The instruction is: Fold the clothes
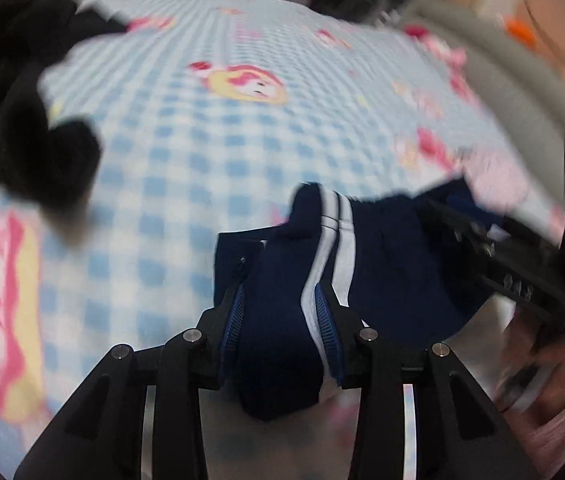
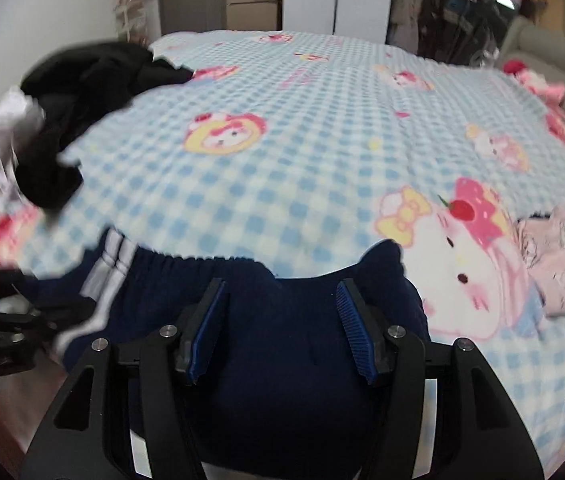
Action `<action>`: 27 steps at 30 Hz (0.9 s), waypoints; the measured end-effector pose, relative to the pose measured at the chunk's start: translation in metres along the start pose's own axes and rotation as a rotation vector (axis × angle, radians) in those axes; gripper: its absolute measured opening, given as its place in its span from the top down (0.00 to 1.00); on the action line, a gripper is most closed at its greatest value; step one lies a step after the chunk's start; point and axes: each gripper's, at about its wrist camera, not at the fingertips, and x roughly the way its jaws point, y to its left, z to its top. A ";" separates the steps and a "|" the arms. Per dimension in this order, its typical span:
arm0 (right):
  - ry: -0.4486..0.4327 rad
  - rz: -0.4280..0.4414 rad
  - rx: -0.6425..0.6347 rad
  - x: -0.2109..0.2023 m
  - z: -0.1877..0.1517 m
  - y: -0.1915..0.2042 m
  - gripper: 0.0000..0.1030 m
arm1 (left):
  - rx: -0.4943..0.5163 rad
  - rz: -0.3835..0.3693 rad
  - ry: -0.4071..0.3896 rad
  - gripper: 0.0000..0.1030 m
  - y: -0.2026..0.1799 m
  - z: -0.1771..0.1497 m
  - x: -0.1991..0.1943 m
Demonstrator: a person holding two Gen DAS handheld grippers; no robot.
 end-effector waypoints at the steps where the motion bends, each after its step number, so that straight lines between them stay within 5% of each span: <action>1: -0.021 0.007 0.023 -0.010 0.000 -0.003 0.44 | 0.006 -0.007 -0.041 0.62 -0.001 0.001 -0.011; 4: -0.076 0.046 0.070 -0.042 -0.008 -0.007 0.43 | 0.054 -0.052 -0.123 0.64 -0.010 0.003 -0.032; 8: 0.005 0.165 0.044 -0.048 -0.028 0.019 0.43 | 0.121 -0.112 -0.063 0.64 -0.037 -0.002 -0.013; 12: 0.064 0.100 -0.071 -0.024 -0.046 0.048 0.43 | 0.168 -0.005 0.044 0.65 -0.052 -0.021 0.016; 15: 0.099 0.056 -0.126 -0.002 -0.052 0.051 0.43 | 0.093 -0.012 0.085 0.66 -0.040 -0.028 0.026; 22: 0.065 -0.018 -0.009 -0.025 -0.049 0.014 0.48 | 0.048 0.018 0.063 0.67 -0.024 -0.038 -0.002; 27: 0.061 -0.055 0.045 -0.031 -0.046 -0.007 0.47 | 0.096 -0.017 -0.059 0.59 -0.040 -0.032 -0.025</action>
